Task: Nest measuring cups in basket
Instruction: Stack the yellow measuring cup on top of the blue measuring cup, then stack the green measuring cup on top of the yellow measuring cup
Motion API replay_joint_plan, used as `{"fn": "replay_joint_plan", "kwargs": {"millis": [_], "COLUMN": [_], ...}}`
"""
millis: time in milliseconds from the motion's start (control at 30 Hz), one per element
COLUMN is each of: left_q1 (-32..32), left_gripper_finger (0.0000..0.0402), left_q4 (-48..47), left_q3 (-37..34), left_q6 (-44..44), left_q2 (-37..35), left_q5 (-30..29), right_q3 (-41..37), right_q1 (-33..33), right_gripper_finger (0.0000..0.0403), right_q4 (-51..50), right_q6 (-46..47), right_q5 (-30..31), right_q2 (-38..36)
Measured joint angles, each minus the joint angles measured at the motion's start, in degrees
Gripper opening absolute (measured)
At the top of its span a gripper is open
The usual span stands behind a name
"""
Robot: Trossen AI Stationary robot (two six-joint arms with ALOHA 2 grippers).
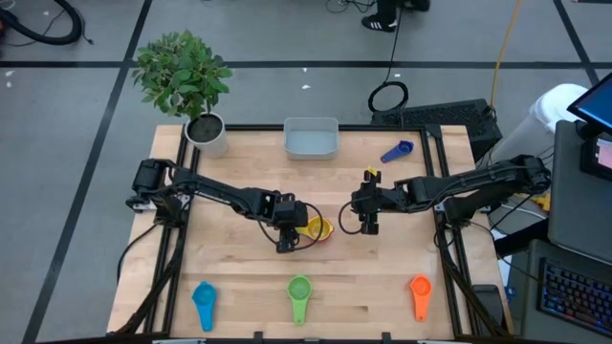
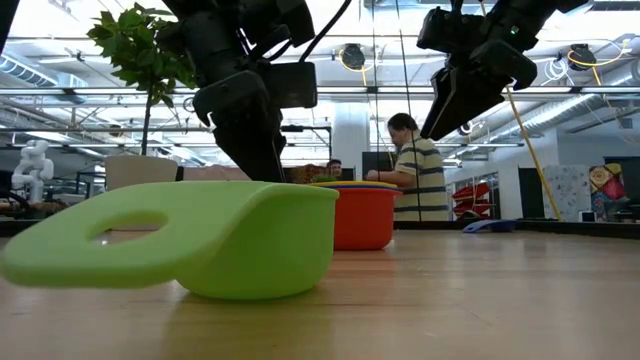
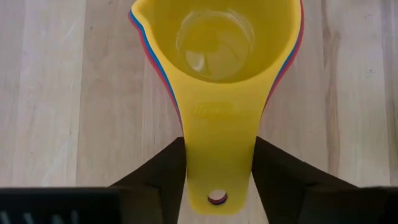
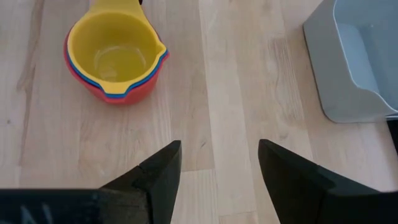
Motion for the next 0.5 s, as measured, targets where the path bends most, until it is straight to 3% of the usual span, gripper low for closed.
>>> {"fn": "replay_joint_plan", "kwargs": {"millis": [500], "left_q1": [-0.5], "left_gripper_finger": [0.0278], "left_q4": [-1.1], "left_q3": [0.0], "left_q6": [3.9], "left_q2": [-5.3], "left_q5": [-1.7], "right_q3": [0.0], "right_q1": [0.0], "right_gripper_finger": [0.0209], "right_q4": [0.2], "right_q6": [-0.8], "right_q5": [0.0], "right_q2": [0.0]}}
